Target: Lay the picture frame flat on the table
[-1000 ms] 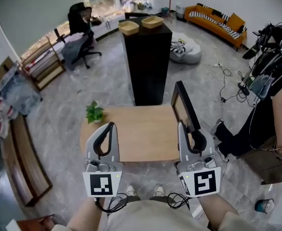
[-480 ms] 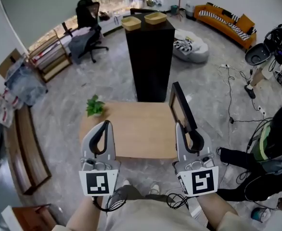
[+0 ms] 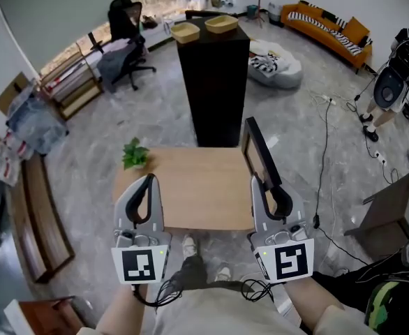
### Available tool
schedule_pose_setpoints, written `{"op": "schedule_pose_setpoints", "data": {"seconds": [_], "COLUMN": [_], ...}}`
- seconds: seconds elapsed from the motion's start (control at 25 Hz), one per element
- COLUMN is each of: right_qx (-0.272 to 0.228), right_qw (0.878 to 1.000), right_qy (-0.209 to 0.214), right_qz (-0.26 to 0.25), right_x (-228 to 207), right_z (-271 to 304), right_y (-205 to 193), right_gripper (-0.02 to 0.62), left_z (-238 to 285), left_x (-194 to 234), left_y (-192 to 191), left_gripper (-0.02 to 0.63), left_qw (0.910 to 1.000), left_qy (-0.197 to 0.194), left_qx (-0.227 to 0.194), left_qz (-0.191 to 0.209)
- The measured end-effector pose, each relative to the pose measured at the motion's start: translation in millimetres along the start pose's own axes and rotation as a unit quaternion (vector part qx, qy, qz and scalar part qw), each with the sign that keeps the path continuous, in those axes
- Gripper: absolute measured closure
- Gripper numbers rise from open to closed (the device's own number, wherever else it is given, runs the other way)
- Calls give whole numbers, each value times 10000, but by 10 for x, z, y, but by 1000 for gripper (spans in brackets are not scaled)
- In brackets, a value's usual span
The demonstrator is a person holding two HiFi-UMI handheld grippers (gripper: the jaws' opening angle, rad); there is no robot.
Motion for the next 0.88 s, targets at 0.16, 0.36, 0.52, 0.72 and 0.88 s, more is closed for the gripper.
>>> {"op": "schedule_pose_setpoints", "data": {"seconds": [0.16,0.36,0.52,0.72,0.88], "right_qx": [47,111,160,214,279], "right_qw": [10000,9998,9997,9992,9985], "right_qy": [-39,-139,-197,-297,-439], "right_qz": [-29,-37,-62,-132,-178], "right_x": [-4,-2,57,176,284], "right_z": [74,280,520,873,1153], "right_y": [-47,-119,-173,-212,-236], "right_gripper": [552,552,552,552,552], "left_z": [97,287,462,721,925], "left_x": [28,135,280,538,780], "left_y": [-78,-182,-311,-485,-619], "left_gripper": [586,586,586,586,586], "left_qw": [10000,9998,9994,9985,9973], "left_qy": [-75,-216,-342,-529,-712], "left_qx": [15,-29,14,3,-31], "left_qz": [-24,-8,-70,-148,-189]}}
Point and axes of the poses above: the fingertips, and each gripper's own axes: z forward along the fingers, x to its left, y out of its top, the point moved 10 cm from there along -z, backward along the fingers, and after that the axes turned 6 degrees about z, right-handed, at the moved point
